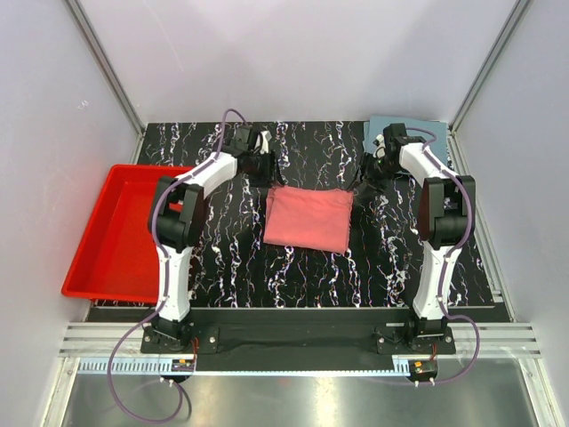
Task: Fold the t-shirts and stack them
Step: Fold the tshirt
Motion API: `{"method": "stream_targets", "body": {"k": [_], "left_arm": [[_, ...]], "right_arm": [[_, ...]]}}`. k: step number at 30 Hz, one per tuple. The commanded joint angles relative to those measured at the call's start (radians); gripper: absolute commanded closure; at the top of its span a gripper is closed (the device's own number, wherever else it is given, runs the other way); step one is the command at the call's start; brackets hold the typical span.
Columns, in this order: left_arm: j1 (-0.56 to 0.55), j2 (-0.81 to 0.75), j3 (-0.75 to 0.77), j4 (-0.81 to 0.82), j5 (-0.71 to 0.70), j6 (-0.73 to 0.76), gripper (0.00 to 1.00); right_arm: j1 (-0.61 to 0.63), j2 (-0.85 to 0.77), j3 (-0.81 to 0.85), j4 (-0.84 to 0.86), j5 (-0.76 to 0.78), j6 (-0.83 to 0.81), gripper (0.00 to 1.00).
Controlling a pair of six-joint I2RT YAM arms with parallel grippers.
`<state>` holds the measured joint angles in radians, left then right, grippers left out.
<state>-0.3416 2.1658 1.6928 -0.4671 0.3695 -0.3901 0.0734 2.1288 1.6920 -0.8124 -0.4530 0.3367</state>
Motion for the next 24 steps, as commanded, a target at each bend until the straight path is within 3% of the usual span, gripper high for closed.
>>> {"method": "stream_targets", "body": {"k": [1, 7, 8, 9, 12, 14, 24], "left_arm": [[-0.011, 0.019, 0.053, 0.051, 0.006, -0.021, 0.46], [-0.022, 0.038, 0.056, 0.073, 0.023, -0.050, 0.55], [-0.022, 0.040, 0.057, 0.074, 0.020, -0.055, 0.58], [-0.022, 0.040, 0.057, 0.071, 0.020, -0.058, 0.69], [-0.020, 0.028, 0.062, 0.064, 0.017, -0.061, 0.94], [-0.023, -0.007, 0.054, 0.053, 0.003, -0.055, 0.99], [-0.030, -0.293, -0.104, -0.013, -0.083, -0.076, 1.00]], "right_arm": [[0.011, 0.017, 0.034, 0.018, -0.016, 0.005, 0.45], [0.019, 0.048, 0.072, 0.010, -0.030, 0.010, 0.50], [0.022, 0.059, 0.078, 0.009, -0.030, 0.009, 0.51], [0.022, 0.065, 0.089, 0.006, -0.032, 0.008, 0.55], [0.025, 0.079, 0.110, 0.002, -0.035, 0.016, 0.78], [0.026, 0.080, 0.115, 0.001, -0.035, 0.025, 1.00], [0.042, -0.027, 0.098, -0.053, -0.012, 0.079, 1.00]]}}
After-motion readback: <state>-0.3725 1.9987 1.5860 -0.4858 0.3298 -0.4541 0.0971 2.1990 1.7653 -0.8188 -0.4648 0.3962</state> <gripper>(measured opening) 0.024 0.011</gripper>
